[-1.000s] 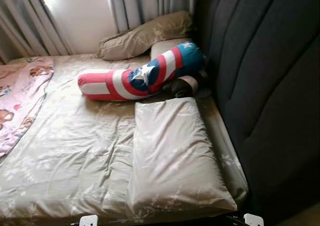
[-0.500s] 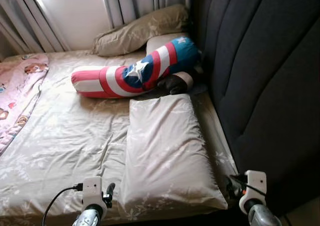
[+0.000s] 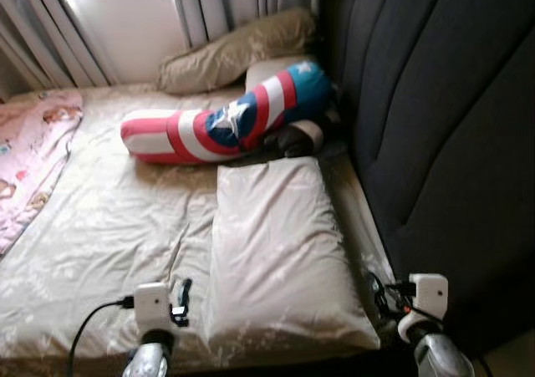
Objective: Clean up the room
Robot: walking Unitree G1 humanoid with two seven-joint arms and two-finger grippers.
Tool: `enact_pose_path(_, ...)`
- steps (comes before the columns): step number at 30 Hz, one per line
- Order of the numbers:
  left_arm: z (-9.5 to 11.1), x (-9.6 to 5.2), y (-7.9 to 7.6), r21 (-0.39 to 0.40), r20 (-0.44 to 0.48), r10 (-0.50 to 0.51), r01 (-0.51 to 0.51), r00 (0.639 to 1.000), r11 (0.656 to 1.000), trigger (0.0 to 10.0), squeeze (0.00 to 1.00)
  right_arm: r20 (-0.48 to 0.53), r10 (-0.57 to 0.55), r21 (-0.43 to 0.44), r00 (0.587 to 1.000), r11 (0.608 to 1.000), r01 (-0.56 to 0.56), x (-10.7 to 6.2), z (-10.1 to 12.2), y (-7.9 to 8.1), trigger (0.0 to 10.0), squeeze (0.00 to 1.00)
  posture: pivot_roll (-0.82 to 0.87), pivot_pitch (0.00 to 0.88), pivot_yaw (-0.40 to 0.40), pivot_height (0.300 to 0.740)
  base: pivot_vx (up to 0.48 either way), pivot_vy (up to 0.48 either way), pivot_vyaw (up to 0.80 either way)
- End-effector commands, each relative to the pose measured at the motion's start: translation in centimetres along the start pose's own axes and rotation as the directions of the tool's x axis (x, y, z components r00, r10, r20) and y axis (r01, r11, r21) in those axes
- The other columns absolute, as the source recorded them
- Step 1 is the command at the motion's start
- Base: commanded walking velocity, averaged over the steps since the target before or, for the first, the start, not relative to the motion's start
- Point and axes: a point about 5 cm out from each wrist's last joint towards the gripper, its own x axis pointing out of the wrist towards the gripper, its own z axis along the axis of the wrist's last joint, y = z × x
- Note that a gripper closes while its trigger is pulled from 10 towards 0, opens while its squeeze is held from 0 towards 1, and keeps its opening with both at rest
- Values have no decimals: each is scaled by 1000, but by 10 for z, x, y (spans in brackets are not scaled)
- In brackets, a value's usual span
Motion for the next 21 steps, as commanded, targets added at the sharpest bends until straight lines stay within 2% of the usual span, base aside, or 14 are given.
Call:
enact_pose_path(1, 3, 0, 1, 8, 1, 8, -8, 1000, 1000, 10000, 0, 15, -12, 20, 1000, 1000, 12, -1, 2, 2, 10000, 0, -82, 0, 68, 740, 0, 0, 0)
enact_pose_path(4, 6, 0, 1, 3, 2, 1, -1, 1000, 1000, 10000, 0, 22, -10, 28, 1000, 1000, 9, -5, 3, 7, 10000, 0, -83, 0, 69, 740, 0, 0, 0)
enact_pose_path(9, 7, 1, 2, 6, -4, 1, -1, 1000, 1000, 10000, 0, 16, -10, 32, 1000, 999, 10, -10, 1, 11, 10000, 0, -83, 0, 68, 740, 0, 442, 0)
enact_pose_path(21, 13, -1, -3, 8, 19, -39, 38, 999, 999, 10000, 0, 18, -24, 35, 1000, 999, 23, -8, 9, 8, 10000, 0, -76, 0, 68, 740, 0, 0, 0)
